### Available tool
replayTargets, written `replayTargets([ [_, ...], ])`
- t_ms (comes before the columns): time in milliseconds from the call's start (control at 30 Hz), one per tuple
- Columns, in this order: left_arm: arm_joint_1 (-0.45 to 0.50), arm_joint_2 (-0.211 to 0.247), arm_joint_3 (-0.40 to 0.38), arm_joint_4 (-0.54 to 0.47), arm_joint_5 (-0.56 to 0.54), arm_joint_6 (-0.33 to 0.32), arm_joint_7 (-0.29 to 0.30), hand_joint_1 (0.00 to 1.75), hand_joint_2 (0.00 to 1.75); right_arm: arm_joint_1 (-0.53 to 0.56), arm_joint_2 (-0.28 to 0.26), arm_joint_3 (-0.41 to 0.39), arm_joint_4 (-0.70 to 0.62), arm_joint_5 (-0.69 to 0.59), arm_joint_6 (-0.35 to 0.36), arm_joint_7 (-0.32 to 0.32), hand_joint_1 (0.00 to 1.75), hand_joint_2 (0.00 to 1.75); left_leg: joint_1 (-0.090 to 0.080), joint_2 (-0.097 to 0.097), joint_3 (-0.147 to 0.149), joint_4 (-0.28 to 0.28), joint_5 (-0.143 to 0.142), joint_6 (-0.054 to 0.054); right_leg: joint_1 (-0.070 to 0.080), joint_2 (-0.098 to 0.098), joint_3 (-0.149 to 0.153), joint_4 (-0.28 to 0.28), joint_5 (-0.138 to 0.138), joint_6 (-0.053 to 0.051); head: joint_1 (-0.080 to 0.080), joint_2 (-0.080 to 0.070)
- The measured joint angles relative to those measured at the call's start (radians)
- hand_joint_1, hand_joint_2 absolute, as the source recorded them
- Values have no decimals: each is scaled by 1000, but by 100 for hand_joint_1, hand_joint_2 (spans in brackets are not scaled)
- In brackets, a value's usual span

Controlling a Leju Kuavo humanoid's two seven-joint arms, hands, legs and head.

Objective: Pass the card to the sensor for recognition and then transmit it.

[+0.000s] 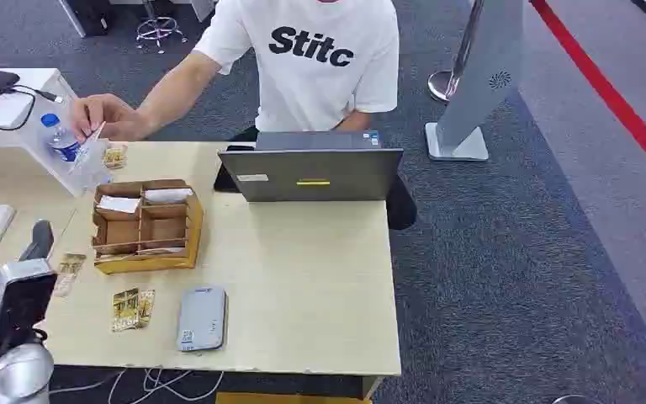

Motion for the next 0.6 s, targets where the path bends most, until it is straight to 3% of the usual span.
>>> replayTargets([
  [100, -140, 43, -46, 205, -166, -55, 94, 0, 175, -1, -6, 5, 0, 0, 11, -18, 0, 175, 0, -1, -1, 0, 4, -1, 0, -1, 0, 1, 3, 0, 0, 0],
  [300, -449, 105, -171, 610, -296, -194, 258, 0, 175, -5, -10, 24, -2, 0, 30, -24, 0, 175, 0, 2, -4, 0, 7, -3, 0, 4, -3, 1, 9, -1, 0, 0],
  [467, -610, 119, -266, 819, -449, -315, 390, 0, 175, -5, -14, 30, -2, -45, 33, -19, 0, 175, 0, 3, -6, 1, 7, -3, 0, 5, -5, 1, 9, -1, 0, 0],
  [600, -714, 116, -342, 950, -506, -356, 420, 0, 175, -5, -18, 34, -2, -73, 36, -21, 0, 175, 0, 5, -6, 1, 7, -3, 0, 7, -5, 1, 9, -1, 0, 0],
])
